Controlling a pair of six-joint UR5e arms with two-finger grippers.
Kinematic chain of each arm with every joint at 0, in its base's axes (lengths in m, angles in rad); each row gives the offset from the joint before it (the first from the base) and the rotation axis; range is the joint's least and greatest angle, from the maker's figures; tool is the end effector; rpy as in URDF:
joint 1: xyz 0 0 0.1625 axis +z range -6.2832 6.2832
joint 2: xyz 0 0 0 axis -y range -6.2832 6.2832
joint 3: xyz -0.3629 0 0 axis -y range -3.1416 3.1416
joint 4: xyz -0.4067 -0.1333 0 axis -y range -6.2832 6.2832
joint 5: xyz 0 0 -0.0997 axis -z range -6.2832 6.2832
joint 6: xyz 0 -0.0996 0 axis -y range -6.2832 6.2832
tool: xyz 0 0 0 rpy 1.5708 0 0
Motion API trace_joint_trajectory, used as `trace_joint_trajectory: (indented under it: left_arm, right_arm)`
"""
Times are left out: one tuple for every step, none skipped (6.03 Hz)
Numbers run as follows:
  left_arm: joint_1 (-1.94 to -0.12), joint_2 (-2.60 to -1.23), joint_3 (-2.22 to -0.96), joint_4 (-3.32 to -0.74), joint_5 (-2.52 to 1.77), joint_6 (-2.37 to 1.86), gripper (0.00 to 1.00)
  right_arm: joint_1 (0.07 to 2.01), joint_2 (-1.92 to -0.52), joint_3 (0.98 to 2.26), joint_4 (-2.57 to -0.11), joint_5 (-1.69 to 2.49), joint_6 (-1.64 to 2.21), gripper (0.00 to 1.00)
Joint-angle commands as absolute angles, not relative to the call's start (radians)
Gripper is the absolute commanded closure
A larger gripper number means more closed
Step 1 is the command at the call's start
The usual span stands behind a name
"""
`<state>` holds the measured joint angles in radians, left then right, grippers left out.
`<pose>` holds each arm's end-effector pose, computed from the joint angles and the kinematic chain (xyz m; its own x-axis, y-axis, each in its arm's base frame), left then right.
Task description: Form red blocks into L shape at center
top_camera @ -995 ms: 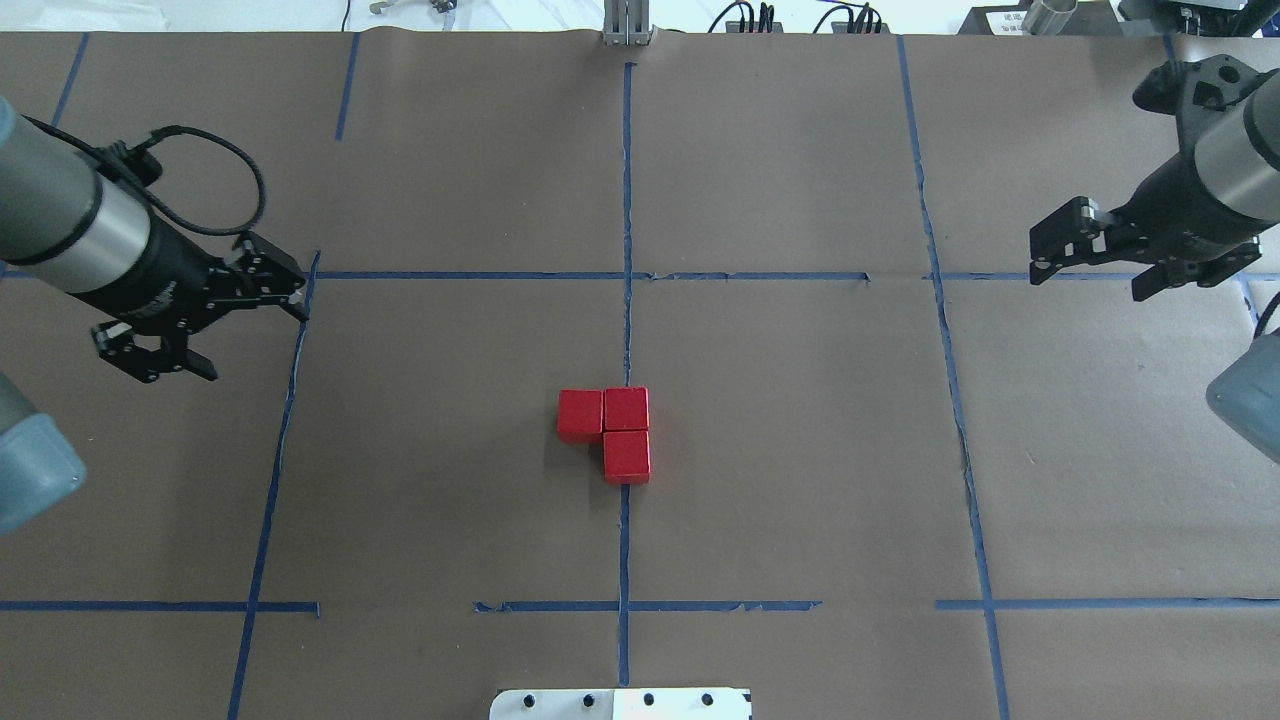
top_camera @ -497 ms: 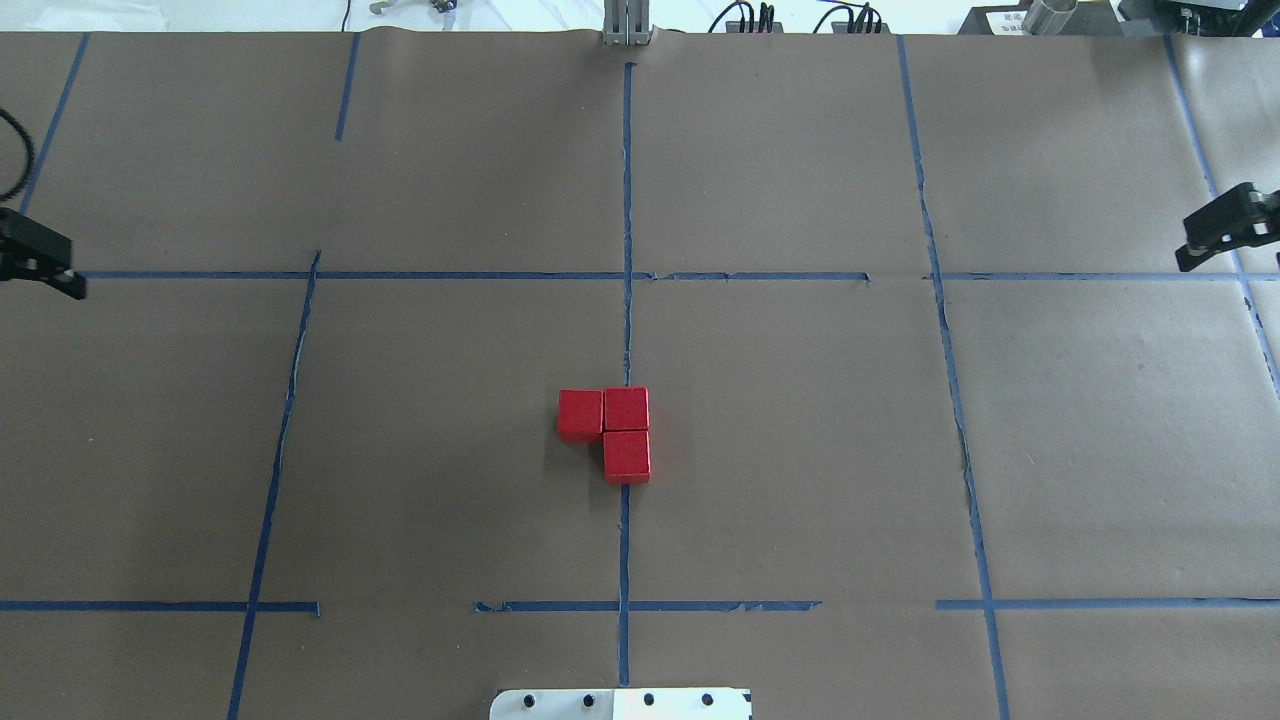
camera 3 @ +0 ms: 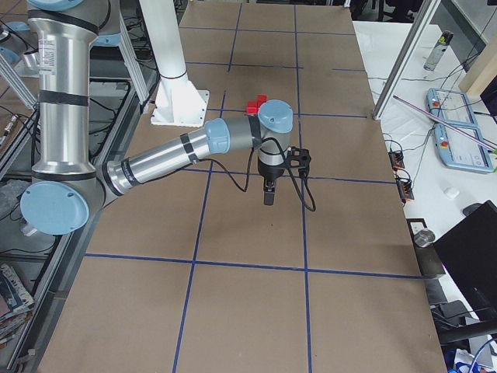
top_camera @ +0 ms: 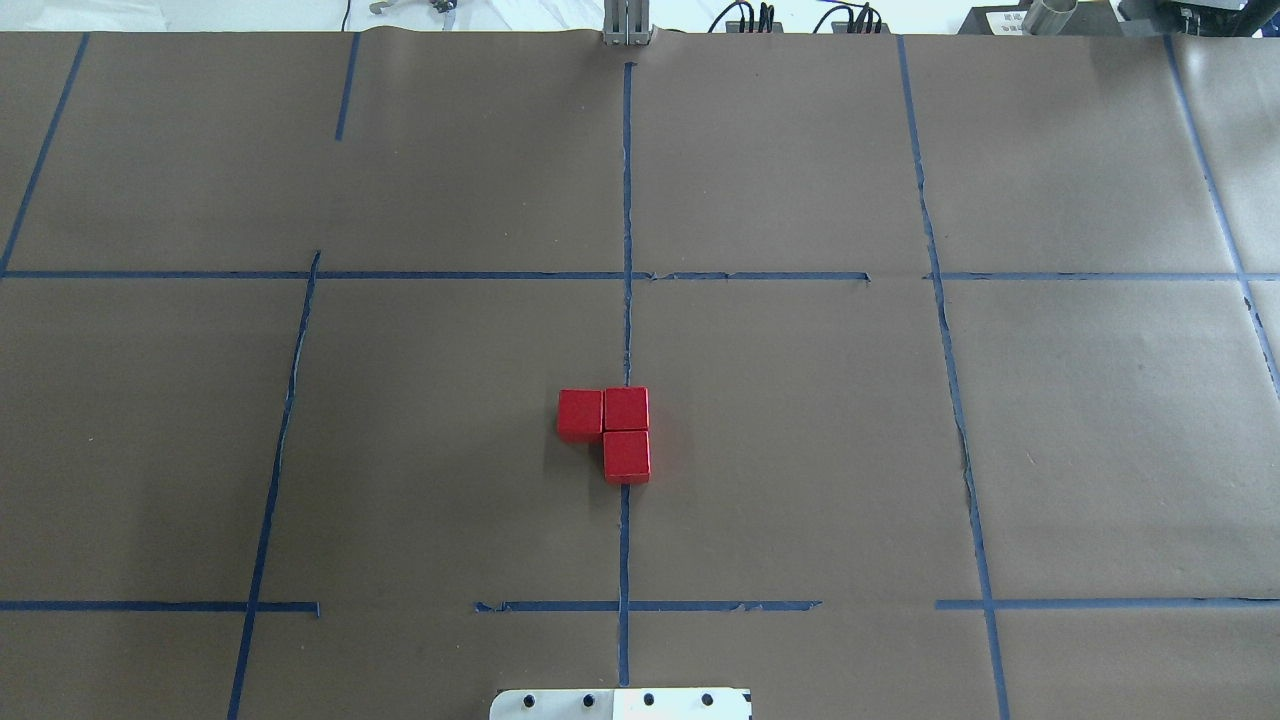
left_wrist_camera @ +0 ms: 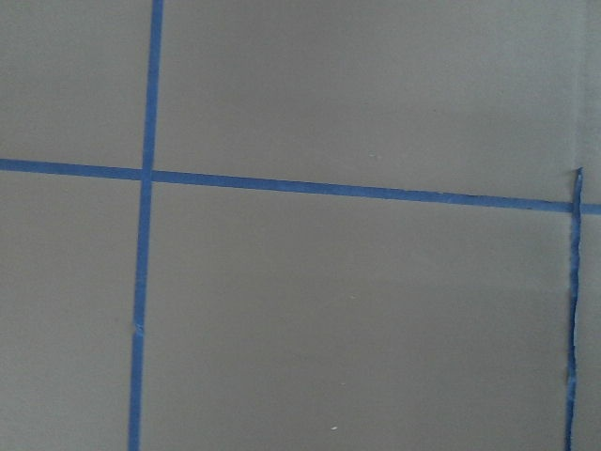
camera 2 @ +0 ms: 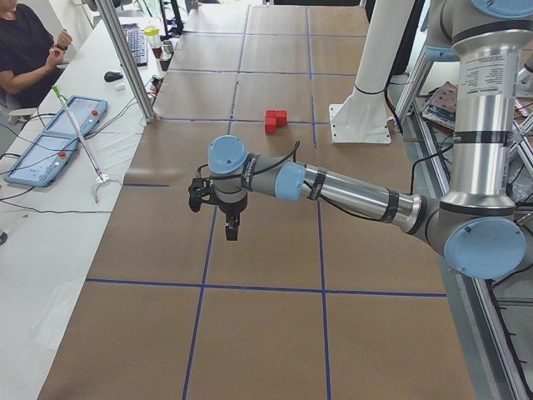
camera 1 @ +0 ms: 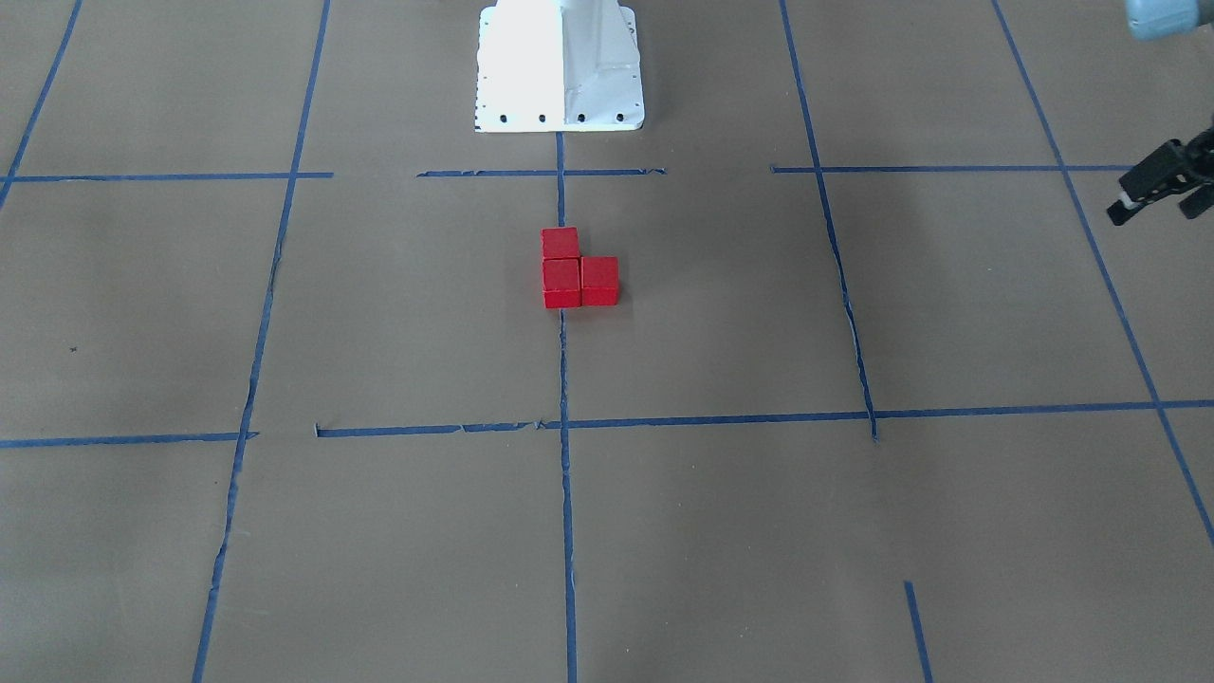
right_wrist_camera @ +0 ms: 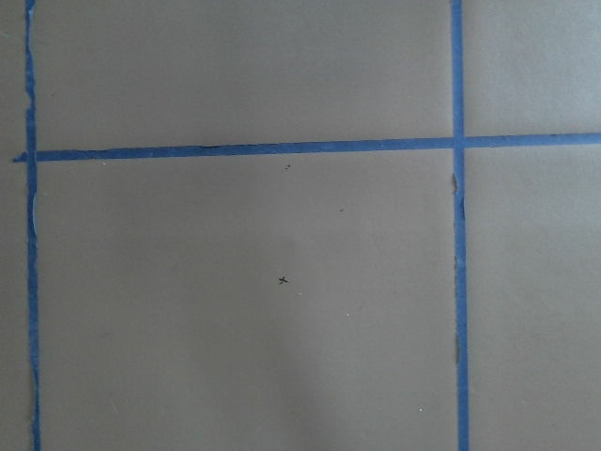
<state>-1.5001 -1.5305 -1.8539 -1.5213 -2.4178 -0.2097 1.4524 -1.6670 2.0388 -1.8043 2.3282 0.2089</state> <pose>-0.0239 -0.4936 0.4729 0.6506 -0.0176 -0.7592 0.0676 0.9971 0.0348 0.0109 -0.4573 0.4339 0.7192 0.0280 0.6943 -0.0329 0.9994 -0.0063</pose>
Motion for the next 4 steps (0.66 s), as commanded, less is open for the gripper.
trace_joint_trajectory:
  left_arm:
    - [-1.565, -1.516, -1.815, -1.516, -2.343, -0.135, 0.00]
    - [-1.566, -1.478, -1.800, -1.513, -2.339, -0.071, 0.00]
    - [-1.565, -1.479, -1.769, -1.514, -2.339, -0.077, 0.00]
    - [-1.568, -1.479, -1.758, -1.522, -2.347, -0.075, 0.00]
  right_arm:
    - [1.503, -1.719, 1.987, -1.801, 2.319, 0.070, 0.00]
    - [1.502, -1.761, 1.956, -1.796, 2.332, 0.040, 0.00]
    - [1.502, -1.764, 1.968, -1.796, 2.353, -0.001, 0.00]
    - [1.502, -1.763, 1.951, -1.795, 2.353, -0.002, 0.00]
